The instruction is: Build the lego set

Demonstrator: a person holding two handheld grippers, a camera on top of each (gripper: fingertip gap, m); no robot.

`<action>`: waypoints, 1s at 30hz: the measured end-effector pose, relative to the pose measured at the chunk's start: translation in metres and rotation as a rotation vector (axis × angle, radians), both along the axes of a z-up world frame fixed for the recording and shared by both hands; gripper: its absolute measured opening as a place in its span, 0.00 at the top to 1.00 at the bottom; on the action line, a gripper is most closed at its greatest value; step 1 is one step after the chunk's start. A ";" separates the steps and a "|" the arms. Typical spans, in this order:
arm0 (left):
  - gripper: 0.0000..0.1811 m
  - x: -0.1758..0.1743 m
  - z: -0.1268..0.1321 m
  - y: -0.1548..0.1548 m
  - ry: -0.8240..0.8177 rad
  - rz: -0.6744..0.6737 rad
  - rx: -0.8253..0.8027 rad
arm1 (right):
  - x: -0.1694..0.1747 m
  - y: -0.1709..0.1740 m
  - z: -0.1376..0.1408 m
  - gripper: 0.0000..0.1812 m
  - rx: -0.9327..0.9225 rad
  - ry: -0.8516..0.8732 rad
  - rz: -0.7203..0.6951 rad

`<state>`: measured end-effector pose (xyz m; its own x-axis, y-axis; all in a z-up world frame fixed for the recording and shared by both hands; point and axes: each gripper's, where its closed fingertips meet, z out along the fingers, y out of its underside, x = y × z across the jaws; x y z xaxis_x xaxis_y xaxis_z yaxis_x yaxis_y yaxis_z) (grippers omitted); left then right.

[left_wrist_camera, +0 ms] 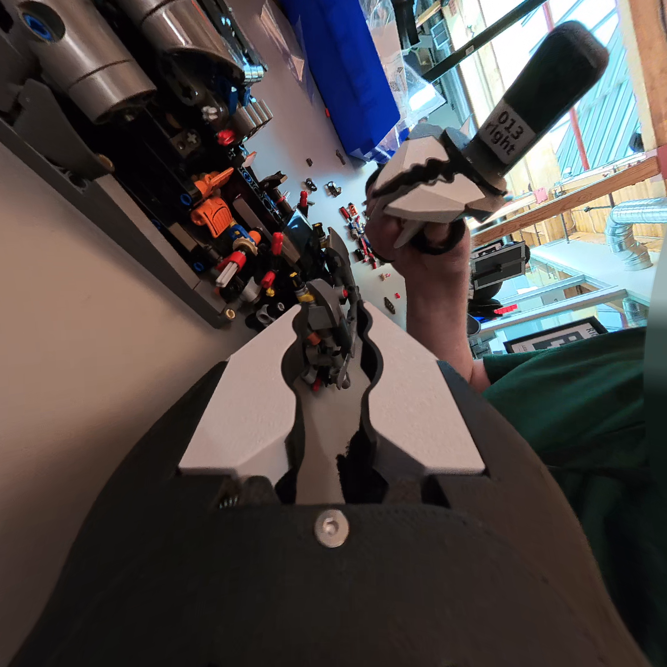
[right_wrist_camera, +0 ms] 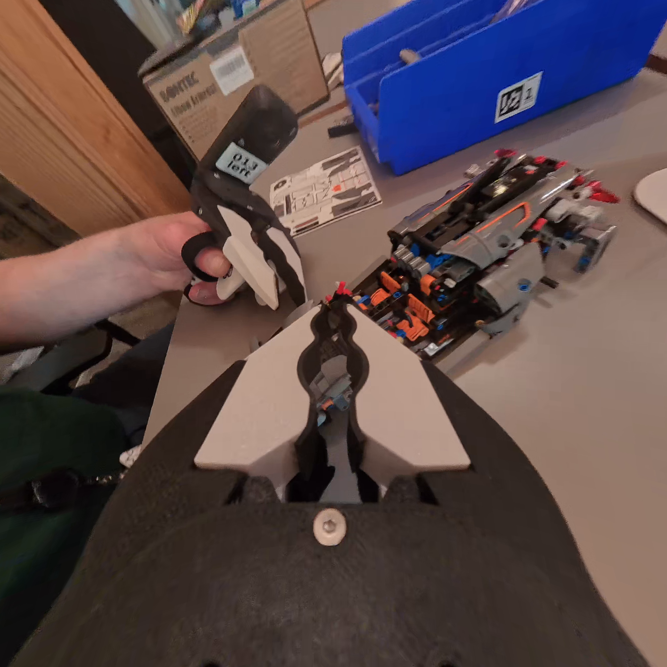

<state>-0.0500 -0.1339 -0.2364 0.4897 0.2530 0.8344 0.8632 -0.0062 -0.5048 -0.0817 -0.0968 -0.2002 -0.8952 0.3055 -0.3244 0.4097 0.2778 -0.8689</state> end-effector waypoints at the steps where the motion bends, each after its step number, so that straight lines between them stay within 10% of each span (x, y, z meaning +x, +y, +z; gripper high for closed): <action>1: 0.86 0.000 0.001 -0.001 0.002 0.004 0.003 | -0.004 0.004 0.005 0.99 -0.024 0.003 -0.021; 15: 0.83 -0.010 -0.001 -0.009 0.033 0.112 -0.085 | -0.023 0.027 0.041 0.94 -0.230 0.000 -0.166; 21: 0.71 -0.015 0.033 -0.045 0.343 0.242 -0.317 | -0.032 0.040 0.049 0.84 -0.251 0.047 -0.218; 30: 0.44 -0.029 -0.017 -0.083 0.495 0.287 -0.831 | -0.017 0.078 -0.016 0.39 0.312 0.100 -0.361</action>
<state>-0.0794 -0.2170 -0.2532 0.5624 0.8247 0.0596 0.5821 -0.3436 -0.7369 -0.0990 -0.0189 -0.2165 -0.7363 0.6712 -0.0859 0.4466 0.3866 -0.8069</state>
